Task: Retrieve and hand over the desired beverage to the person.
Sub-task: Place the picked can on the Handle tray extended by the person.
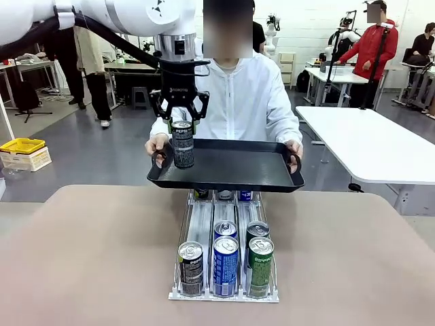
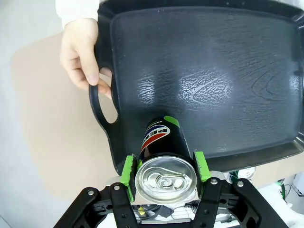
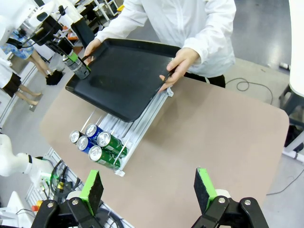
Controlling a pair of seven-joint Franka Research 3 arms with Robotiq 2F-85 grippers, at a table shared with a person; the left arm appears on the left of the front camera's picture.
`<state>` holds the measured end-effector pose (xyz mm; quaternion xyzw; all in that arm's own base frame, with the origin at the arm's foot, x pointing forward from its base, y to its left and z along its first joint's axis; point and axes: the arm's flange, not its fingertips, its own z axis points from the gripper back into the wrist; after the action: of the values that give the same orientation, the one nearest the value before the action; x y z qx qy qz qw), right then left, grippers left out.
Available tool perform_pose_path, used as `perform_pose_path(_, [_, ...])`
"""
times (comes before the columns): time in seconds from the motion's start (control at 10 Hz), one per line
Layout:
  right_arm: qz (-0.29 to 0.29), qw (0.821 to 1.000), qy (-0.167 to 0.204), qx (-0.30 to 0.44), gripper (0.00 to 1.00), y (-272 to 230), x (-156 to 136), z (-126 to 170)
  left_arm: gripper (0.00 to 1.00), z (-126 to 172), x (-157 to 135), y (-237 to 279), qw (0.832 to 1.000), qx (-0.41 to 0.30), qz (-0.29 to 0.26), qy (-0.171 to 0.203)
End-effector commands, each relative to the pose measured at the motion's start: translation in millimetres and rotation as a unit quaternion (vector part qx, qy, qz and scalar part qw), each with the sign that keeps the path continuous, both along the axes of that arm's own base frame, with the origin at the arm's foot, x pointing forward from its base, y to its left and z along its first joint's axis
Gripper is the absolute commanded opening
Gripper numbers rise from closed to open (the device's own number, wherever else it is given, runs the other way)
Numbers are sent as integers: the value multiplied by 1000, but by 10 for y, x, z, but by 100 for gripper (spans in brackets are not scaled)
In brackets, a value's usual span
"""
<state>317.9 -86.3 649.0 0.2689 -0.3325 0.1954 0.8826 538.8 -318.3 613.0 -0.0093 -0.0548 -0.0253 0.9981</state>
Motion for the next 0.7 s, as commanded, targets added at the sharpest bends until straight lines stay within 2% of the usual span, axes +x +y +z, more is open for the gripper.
perform_pose_path(0.0, [11, 1000, -5, 14, 100, 0, 19, 3, 58, 28, 68, -42, 1000, -2, -15, 26])
perform_pose_path(0.3, [11, 1000, -5, 14, 100, 0, 19, 3, 58, -85, 117, -64, 999, 4, -21, 42])
perform_pose_path(0.4, [11, 1000, -5, 14, 100, 0, 19, 3, 66, -101, 126, -73, 999, 6, -26, 47])
perform_pose_path(0.5, [11, 1000, -5, 14, 100, 0, 19, 3, 100, -109, 121, -64, 999, 5, -31, 45])
perform_pose_path(0.6, [11, 1000, -5, 14, 100, 0, 19, 3, 100, -108, 119, -62, 999, 3, -32, 43])
